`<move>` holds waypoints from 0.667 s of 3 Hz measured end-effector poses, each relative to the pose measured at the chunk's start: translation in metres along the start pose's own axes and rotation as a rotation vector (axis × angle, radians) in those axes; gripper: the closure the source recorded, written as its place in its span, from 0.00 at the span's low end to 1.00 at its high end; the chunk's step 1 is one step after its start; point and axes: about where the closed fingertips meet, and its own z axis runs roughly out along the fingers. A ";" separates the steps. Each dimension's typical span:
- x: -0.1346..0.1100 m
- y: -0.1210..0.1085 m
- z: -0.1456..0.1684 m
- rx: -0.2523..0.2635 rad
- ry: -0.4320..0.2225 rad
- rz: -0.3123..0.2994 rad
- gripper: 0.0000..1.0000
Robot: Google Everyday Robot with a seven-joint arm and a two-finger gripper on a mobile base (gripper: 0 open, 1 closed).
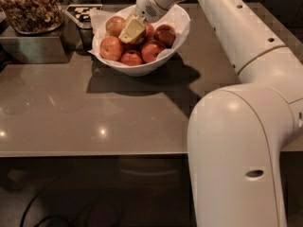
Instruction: Pick apple from white bowl
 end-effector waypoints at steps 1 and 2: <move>0.000 0.000 0.000 0.000 0.000 0.000 1.00; 0.000 0.000 0.000 0.000 0.000 0.000 1.00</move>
Offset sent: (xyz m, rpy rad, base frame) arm 0.0000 0.0000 0.0000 0.0000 0.0000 0.0000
